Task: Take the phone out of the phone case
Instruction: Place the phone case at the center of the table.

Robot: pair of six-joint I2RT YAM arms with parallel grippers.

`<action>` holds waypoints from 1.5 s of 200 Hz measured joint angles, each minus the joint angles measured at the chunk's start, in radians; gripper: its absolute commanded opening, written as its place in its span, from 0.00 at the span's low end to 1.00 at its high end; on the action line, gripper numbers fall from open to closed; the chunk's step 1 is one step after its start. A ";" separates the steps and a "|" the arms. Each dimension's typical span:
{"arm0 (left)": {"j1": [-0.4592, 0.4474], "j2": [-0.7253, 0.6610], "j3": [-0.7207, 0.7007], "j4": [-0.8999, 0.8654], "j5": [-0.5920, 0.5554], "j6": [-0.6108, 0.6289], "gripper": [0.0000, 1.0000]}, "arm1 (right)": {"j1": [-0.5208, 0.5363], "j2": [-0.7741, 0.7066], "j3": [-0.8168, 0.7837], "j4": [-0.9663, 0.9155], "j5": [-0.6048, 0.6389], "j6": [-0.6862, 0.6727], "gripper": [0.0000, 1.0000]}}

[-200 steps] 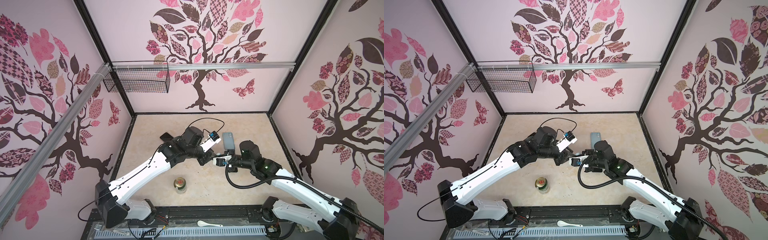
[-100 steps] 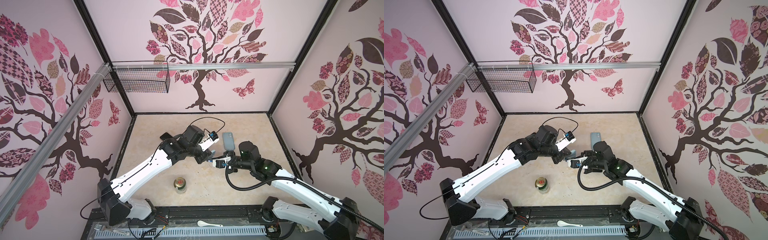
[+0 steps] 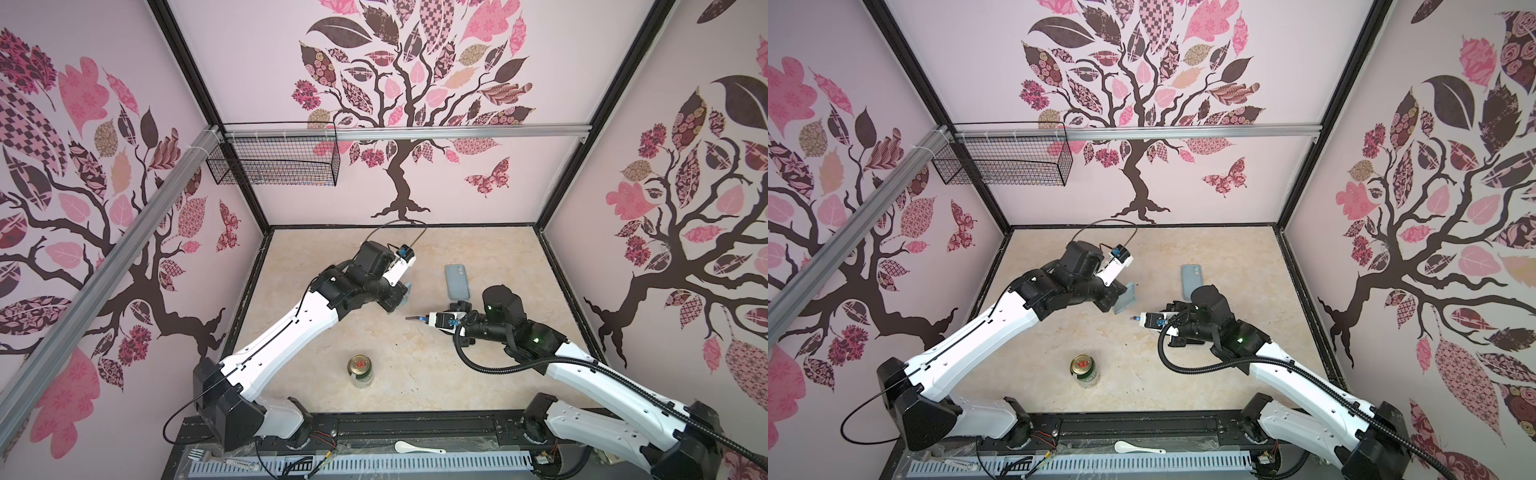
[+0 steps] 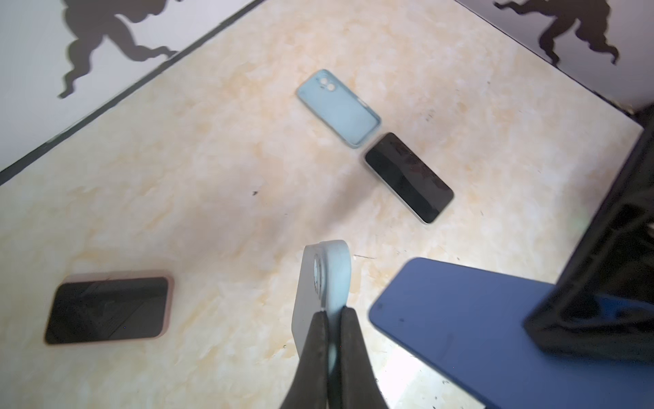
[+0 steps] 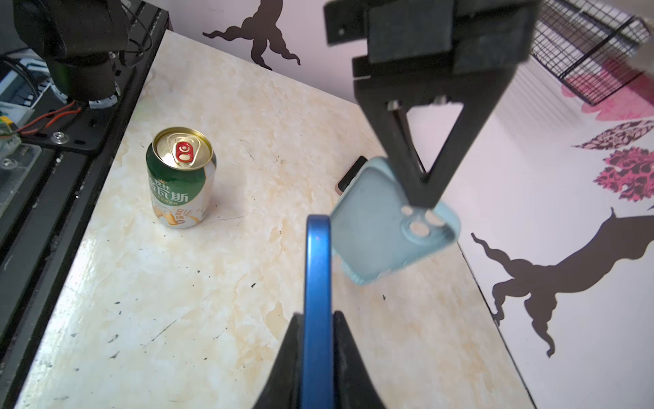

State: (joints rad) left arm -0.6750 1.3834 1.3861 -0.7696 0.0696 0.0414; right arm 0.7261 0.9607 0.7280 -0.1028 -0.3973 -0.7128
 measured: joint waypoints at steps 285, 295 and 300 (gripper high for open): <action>0.177 0.389 0.073 -0.206 0.572 0.047 0.41 | -0.374 0.195 0.181 -0.209 0.025 0.744 0.00; 0.177 0.404 0.090 -0.214 0.546 0.061 0.55 | -0.374 0.195 0.177 -0.211 0.023 0.744 0.00; 0.177 0.411 0.098 -0.220 0.533 0.052 0.61 | -0.374 0.196 0.175 -0.211 0.022 0.744 0.00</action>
State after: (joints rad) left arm -0.4980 1.7943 1.4845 -0.9897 0.6025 0.0933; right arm 0.3523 1.1564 0.9031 -0.3138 -0.3756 0.0315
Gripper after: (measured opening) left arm 0.461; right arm 0.147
